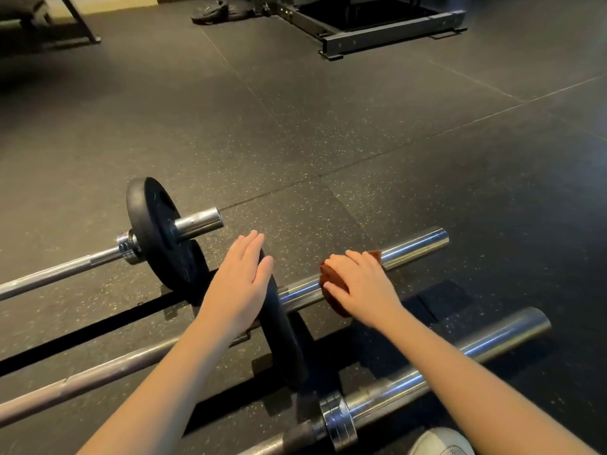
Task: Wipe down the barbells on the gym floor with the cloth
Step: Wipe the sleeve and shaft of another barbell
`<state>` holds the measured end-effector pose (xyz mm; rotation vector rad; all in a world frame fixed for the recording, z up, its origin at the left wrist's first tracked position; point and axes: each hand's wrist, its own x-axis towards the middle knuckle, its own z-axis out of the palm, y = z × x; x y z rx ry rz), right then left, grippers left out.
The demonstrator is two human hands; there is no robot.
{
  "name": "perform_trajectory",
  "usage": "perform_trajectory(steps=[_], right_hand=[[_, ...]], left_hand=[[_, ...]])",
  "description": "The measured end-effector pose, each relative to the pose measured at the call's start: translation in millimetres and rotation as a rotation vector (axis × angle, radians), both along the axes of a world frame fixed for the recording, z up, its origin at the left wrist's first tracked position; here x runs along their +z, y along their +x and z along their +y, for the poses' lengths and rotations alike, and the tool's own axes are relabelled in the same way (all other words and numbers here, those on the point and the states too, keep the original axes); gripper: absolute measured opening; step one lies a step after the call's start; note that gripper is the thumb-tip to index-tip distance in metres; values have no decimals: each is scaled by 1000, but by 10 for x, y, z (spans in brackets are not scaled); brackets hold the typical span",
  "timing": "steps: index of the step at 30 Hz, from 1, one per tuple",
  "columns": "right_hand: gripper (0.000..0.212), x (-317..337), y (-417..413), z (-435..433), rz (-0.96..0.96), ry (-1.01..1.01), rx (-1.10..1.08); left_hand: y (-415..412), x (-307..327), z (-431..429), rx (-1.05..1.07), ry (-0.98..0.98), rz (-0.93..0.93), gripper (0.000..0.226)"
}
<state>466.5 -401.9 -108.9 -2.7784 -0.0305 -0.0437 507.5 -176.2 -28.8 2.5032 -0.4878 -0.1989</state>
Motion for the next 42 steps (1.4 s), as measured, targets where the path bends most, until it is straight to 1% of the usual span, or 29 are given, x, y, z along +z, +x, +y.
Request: perform_trajectory(steps=[3,4,6,8,10,13,14,17,19,23,26,29,31,34,38,42], right_hand=[[45,14,69,119,23,20,-191],[46,-10,38,261,17,44,-189],[48,-58,-71,439,10,32,-25],[48,16,-83,370,18,19,131],[42,65,57,254,-6,26,125],[38,38,100,442,-8,104,-50],[39,-10,60,535,-9,102,-36],[43,-22,-2,618,22,3,129],[39,58,89,582,79,-18,154],[29,201,111,679,149,2,124],[24,355,48,730,167,131,83],[26,650,27,749,131,245,24],[29,887,19,792,100,325,-5],[34,1221,9,902,49,398,13],[36,1479,92,1080,-1,374,69],[33,1487,351,1316,-15,301,125]], left_hand=[[55,-32,91,-41,-28,41,53],[53,-35,98,-39,-31,41,54],[29,-53,82,-20,-25,17,55],[18,-66,84,-5,-7,0,57],[17,-67,93,17,-19,30,58],[45,-68,101,20,-18,57,59],[40,-69,97,10,-6,56,59],[14,-52,116,-10,20,64,59],[10,-18,145,-31,64,82,60],[2,146,175,-84,207,125,60],[-56,325,245,-147,324,135,60],[-152,530,411,-200,445,126,58],[-240,665,554,-198,494,114,58],[-338,853,785,-171,540,75,59],[-302,987,1095,-118,545,30,61],[-146,847,1414,-78,513,18,63]])
